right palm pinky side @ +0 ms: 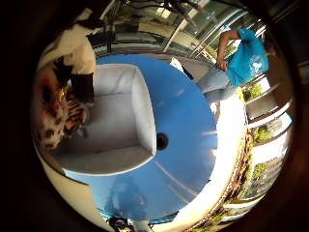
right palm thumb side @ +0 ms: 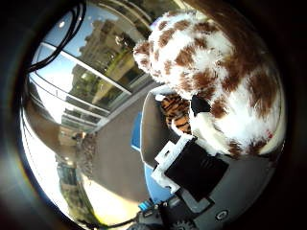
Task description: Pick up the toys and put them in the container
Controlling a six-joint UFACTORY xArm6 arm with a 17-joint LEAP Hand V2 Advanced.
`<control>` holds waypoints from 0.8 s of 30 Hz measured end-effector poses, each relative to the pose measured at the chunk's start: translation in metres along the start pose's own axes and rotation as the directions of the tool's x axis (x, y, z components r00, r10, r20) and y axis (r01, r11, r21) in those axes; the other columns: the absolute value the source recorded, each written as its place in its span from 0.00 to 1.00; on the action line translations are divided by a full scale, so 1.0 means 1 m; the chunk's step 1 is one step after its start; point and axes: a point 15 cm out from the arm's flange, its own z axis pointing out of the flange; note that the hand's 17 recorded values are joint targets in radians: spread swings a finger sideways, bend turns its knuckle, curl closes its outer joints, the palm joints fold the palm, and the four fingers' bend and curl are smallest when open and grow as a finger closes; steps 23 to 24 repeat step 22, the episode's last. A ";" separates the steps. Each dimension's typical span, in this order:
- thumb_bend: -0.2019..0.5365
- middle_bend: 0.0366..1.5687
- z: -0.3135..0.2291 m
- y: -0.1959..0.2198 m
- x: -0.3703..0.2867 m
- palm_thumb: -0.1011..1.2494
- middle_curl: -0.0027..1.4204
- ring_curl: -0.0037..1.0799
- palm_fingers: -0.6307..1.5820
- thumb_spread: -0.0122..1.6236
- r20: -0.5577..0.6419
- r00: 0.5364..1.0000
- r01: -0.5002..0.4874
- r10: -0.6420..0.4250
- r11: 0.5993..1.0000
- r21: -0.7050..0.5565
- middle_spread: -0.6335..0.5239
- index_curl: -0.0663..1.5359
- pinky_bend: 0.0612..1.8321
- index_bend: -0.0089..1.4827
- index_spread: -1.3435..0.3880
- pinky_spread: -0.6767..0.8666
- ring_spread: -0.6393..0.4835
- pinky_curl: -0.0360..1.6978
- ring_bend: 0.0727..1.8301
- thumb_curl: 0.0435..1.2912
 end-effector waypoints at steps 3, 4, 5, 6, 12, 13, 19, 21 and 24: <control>0.21 0.58 0.011 0.003 0.010 0.56 0.52 0.63 0.44 0.67 -0.004 1.000 -0.002 0.002 1.000 -0.012 0.46 0.85 0.84 0.21 0.26 0.61 0.63 0.42 0.70 0.58; 0.21 0.54 0.013 0.004 0.011 0.55 0.50 0.63 0.40 0.67 -0.004 1.000 0.003 -0.003 1.000 -0.015 0.46 0.84 0.84 0.18 0.27 0.61 0.65 0.42 0.68 0.57; 0.20 0.46 0.014 0.004 0.011 0.54 0.47 0.60 0.28 0.67 -0.003 1.000 0.009 -0.009 1.000 -0.016 0.47 0.81 0.81 0.17 0.28 0.63 0.67 0.41 0.64 0.56; 0.20 0.39 0.014 0.004 0.011 0.53 0.43 0.56 0.21 0.67 -0.003 1.000 0.022 -0.022 1.000 -0.016 0.49 0.77 0.77 0.14 0.29 0.64 0.70 0.41 0.57 0.53; 0.22 0.20 -0.006 -0.001 0.000 0.49 0.31 0.36 0.20 0.68 0.007 0.996 0.086 -0.086 0.996 0.008 0.56 0.59 0.66 0.06 0.39 0.70 0.79 0.31 0.38 0.43; 0.22 0.19 -0.016 -0.003 0.000 0.49 0.31 0.35 0.21 0.68 0.005 0.996 0.087 -0.087 0.996 0.018 0.56 0.58 0.65 0.06 0.40 0.71 0.79 0.30 0.37 0.43; 0.23 0.12 -0.096 0.017 -0.010 0.50 0.27 0.30 0.26 0.68 0.017 0.994 0.104 -0.104 0.995 0.001 0.58 0.45 0.59 0.09 0.48 0.74 0.82 0.26 0.31 0.37; 0.24 0.11 -0.128 0.033 -0.010 0.51 0.27 0.30 0.27 0.68 0.023 0.994 0.106 -0.106 0.994 -0.024 0.58 0.41 0.56 0.11 0.49 0.75 0.82 0.25 0.30 0.36; 0.24 0.10 -0.143 0.042 -0.011 0.51 0.26 0.29 0.28 0.68 0.025 0.994 0.110 -0.109 0.993 -0.038 0.58 0.41 0.56 0.11 0.49 0.75 0.82 0.24 0.29 0.36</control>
